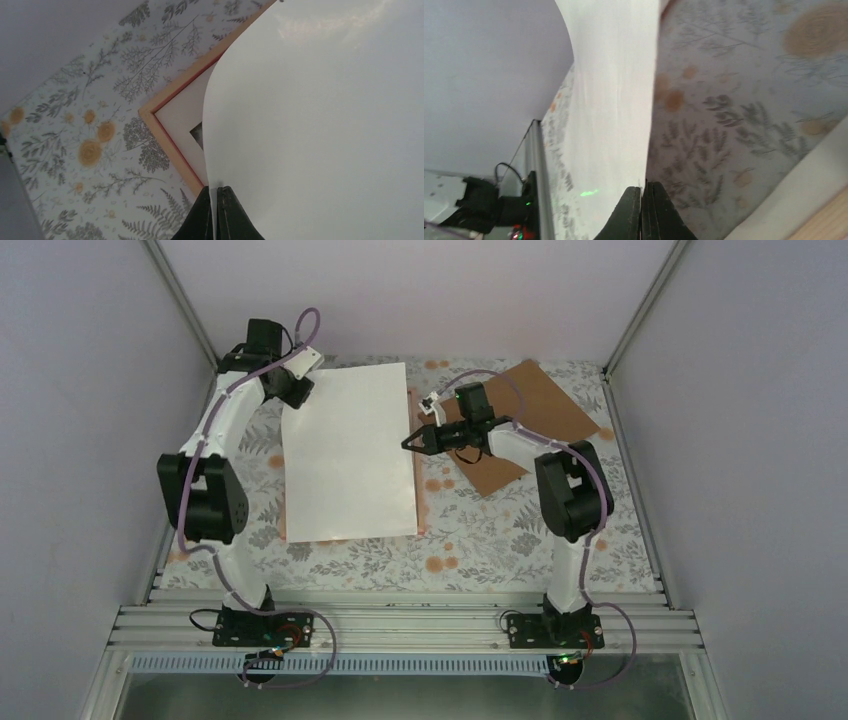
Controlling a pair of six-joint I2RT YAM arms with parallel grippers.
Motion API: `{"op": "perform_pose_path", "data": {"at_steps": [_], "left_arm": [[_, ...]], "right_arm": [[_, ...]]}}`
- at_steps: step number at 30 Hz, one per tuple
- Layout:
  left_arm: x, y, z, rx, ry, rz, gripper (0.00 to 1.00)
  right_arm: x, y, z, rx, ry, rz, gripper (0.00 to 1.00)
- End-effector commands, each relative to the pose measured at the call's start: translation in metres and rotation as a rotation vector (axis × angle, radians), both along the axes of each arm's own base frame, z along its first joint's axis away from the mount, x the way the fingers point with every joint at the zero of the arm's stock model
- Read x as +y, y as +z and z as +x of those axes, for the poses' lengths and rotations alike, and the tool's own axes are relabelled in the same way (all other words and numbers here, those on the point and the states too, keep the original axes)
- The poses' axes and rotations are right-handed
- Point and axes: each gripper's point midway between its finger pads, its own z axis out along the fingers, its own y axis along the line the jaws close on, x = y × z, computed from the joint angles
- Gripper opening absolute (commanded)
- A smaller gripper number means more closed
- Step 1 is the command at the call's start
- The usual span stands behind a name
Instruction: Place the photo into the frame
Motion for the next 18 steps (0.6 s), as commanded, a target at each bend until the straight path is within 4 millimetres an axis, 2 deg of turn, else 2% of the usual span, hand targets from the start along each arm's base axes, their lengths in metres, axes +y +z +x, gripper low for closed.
{"op": "perform_pose_path", "data": {"at_steps": [1,6,10,18], "left_arm": [[0.008,0.002,0.047,-0.101,-0.006,-0.027,0.03],[0.002,-0.022,0.076,-0.092,-0.010,-0.068,0.03],[-0.003,-0.027,0.092,-0.084,-0.007,-0.105,0.02],[-0.002,-0.050,0.078,-0.021,-0.013,-0.091,0.02]], "right_arm": [[0.008,-0.008,0.033,-0.048,-0.076,-0.032,0.04],[0.011,-0.026,0.048,-0.046,-0.102,-0.055,0.04],[0.012,-0.036,0.051,-0.037,-0.112,-0.069,0.04],[0.003,-0.047,0.060,-0.074,-0.130,-0.138,0.04]]}}
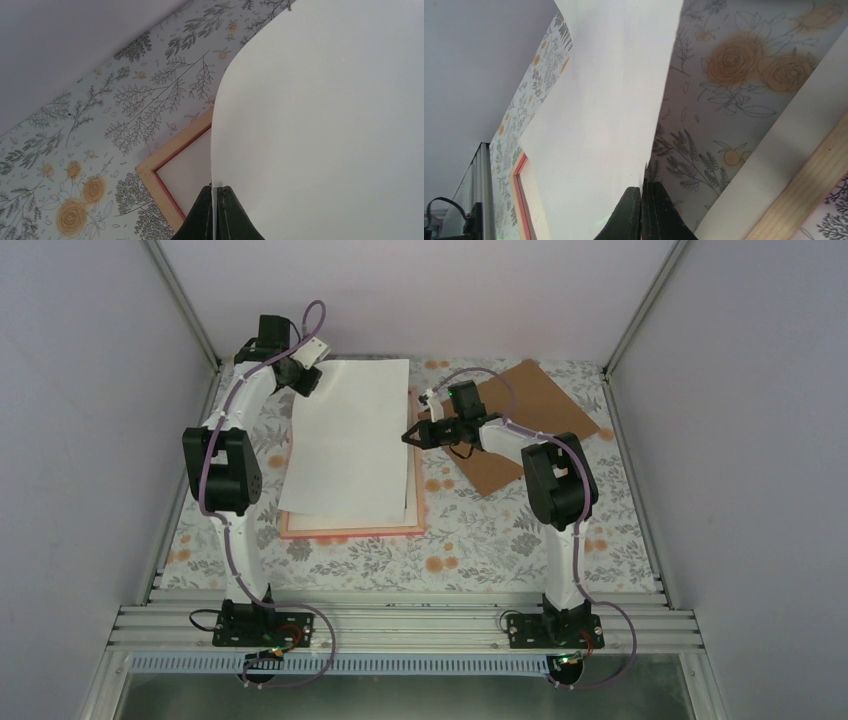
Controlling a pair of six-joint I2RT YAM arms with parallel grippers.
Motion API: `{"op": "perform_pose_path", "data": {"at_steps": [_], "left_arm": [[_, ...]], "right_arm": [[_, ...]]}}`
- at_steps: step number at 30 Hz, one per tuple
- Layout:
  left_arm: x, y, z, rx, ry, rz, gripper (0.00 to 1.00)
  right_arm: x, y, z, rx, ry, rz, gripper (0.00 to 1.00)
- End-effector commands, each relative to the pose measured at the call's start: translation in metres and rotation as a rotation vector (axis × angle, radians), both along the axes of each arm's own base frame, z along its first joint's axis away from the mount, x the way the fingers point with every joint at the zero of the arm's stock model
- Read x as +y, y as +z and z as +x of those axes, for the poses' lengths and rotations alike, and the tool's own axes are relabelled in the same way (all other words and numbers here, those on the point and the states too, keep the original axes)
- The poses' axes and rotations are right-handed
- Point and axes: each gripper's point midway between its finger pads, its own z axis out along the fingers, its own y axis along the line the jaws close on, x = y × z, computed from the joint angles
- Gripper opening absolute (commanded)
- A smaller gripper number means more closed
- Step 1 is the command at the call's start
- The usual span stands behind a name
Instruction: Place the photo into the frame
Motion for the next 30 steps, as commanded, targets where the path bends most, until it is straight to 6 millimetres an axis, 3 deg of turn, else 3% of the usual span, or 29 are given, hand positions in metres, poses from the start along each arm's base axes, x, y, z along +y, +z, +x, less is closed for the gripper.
{"op": "perform_pose_path", "data": {"at_steps": [1,11,21,27,30], "left_arm": [[0.003,0.000,-0.007,0.000,0.002,-0.006,0.02],[0.001,-0.005,-0.031,0.038,0.010,-0.029,0.02],[0.006,-0.016,-0.021,0.034,0.038,-0.011,0.04],[0.002,-0.022,-0.024,0.052,0.025,-0.014,0.12],[0.006,-0.022,-0.026,0.047,0.038,-0.001,0.23]], "right_arm": [[-0.003,-0.003,0.009,-0.045,-0.004,-0.036,0.04],[-0.017,-0.006,-0.007,-0.009,0.015,-0.044,0.04],[-0.016,-0.013,-0.011,0.008,0.002,-0.032,0.04],[-0.021,-0.017,-0.012,-0.007,-0.008,-0.061,0.04],[-0.021,-0.022,-0.014,-0.002,-0.004,-0.066,0.04]]}}
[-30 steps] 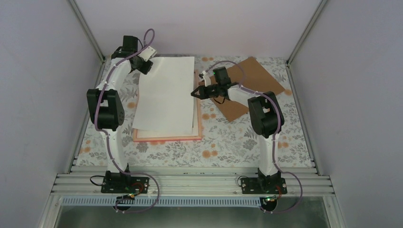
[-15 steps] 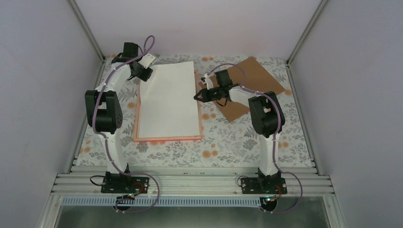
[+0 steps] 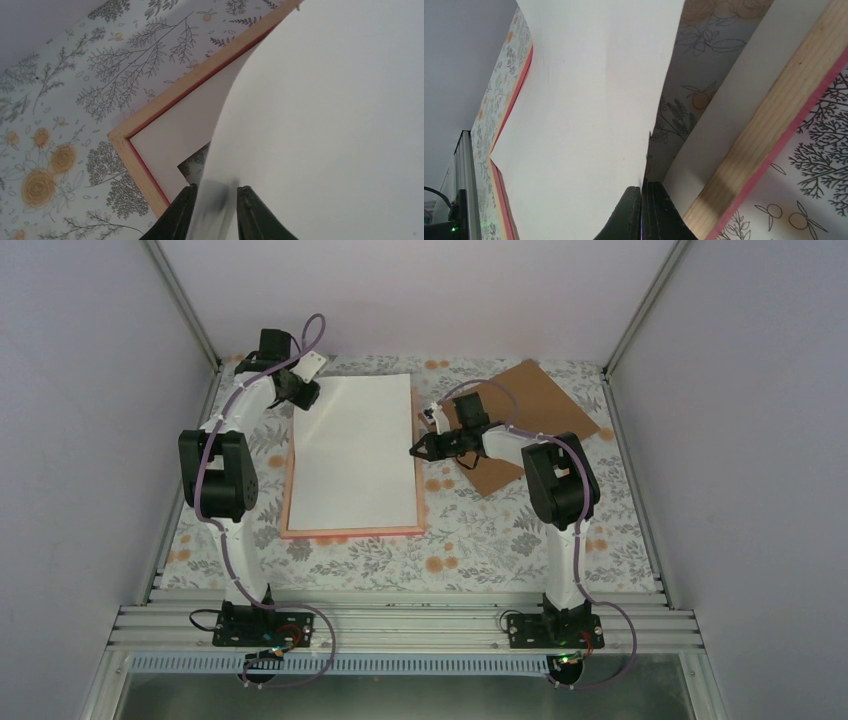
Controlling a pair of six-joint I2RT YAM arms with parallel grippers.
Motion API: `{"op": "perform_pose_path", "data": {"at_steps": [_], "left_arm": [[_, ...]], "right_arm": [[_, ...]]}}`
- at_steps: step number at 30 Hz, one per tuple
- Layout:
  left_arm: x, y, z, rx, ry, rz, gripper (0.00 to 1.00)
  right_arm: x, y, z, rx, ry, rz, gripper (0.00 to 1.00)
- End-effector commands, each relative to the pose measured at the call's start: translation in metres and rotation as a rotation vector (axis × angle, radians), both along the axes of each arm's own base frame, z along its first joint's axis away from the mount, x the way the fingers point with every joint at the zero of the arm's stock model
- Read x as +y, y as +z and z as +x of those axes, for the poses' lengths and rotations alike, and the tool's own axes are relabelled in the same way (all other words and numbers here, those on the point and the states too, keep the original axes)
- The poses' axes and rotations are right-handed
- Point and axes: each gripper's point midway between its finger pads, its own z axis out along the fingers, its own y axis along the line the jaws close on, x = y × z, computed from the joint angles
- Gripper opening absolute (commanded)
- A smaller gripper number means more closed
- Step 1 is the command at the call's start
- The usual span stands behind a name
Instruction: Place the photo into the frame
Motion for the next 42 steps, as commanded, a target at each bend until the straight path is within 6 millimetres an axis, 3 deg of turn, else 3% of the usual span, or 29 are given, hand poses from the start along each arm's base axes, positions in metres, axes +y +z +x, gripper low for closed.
{"op": "perform_pose_path", "data": {"at_steps": [1,7,11,13,19,21,26,29,33,39,42], "left_arm": [[0.004,0.003,0.002,-0.025,0.023,0.008,0.31],[0.010,0.019,0.002,-0.084,0.049,0.028,0.62],[0.015,0.032,-0.001,-0.143,0.062,0.051,0.94],[0.020,0.032,-0.003,-0.154,0.077,0.072,1.00],[0.018,0.025,-0.008,-0.147,0.065,0.070,1.00],[0.016,0.021,-0.009,-0.136,0.055,0.061,1.00],[0.015,0.016,-0.010,-0.125,0.049,0.060,1.00],[0.015,0.018,-0.010,-0.130,0.047,0.058,1.00],[0.015,0.020,-0.009,-0.136,0.049,0.059,1.00],[0.012,0.022,-0.009,-0.139,0.045,0.036,1.00],[0.007,0.024,-0.011,-0.149,0.024,0.025,1.00]], "right_arm": [[-0.001,0.010,0.000,-0.051,0.006,0.001,0.04],[0.002,0.006,-0.001,-0.062,0.018,-0.008,0.04],[0.001,0.006,-0.002,-0.067,0.022,-0.015,0.04],[0.001,0.007,-0.003,-0.068,0.023,-0.014,0.04],[0.002,0.005,-0.002,-0.068,0.032,-0.022,0.08],[0.002,0.005,-0.002,-0.067,0.032,-0.024,0.17],[-0.001,0.011,-0.001,-0.077,0.025,-0.039,0.53],[-0.003,0.021,0.000,-0.101,0.018,-0.049,0.64],[-0.008,0.032,0.000,-0.158,0.020,-0.075,0.66],[-0.002,0.024,0.002,-0.130,0.032,-0.061,0.65],[0.001,0.030,0.004,-0.149,0.032,-0.041,0.65]]}}
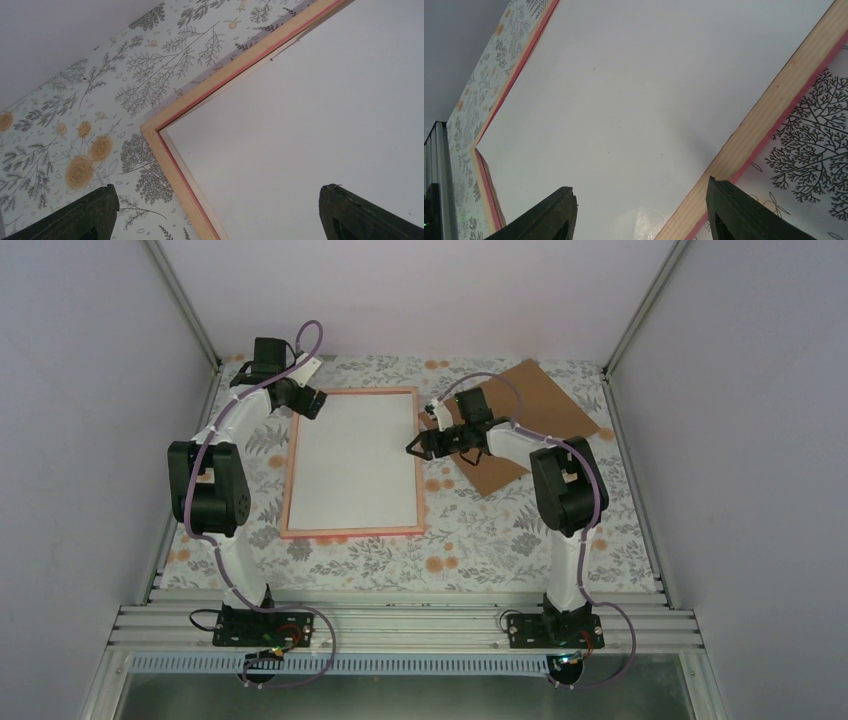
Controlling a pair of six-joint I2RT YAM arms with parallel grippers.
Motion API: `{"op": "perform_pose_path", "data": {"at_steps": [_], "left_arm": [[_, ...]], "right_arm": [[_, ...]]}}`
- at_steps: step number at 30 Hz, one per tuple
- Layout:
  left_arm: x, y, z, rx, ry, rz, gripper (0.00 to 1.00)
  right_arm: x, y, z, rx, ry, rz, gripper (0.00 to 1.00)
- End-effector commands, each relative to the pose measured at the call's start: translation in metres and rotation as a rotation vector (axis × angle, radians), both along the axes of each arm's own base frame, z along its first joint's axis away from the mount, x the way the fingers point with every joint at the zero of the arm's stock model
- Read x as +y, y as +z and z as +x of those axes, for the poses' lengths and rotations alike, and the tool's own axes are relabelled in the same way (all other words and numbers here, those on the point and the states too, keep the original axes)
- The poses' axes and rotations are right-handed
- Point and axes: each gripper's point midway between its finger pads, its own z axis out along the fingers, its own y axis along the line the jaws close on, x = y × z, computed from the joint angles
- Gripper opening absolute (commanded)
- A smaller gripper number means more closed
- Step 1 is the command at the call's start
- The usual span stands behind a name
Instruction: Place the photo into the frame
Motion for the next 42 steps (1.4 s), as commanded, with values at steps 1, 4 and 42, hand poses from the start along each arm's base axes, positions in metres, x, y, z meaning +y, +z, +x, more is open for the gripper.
{"op": "perform_pose_path", "data": {"at_steps": [1,4,42], "left_arm": [[-0.007,0.009,-0.001,-0.037,-0.033,-0.017,1.00],[-0.008,0.002,-0.001,-0.025,-0.025,-0.010,1.00],[-0.174,0.037,-0.038,-0.098,-0.413,-0.140,1.00]], "right_arm": [[0.010,0.014,0.007,-0.060,0.022,0.025,0.63],[0.015,0.017,0.015,-0.102,0.032,0.022,0.56],[-0.064,0.093,0.008,-0.230,-0.056,-0.007,0.84]]}}
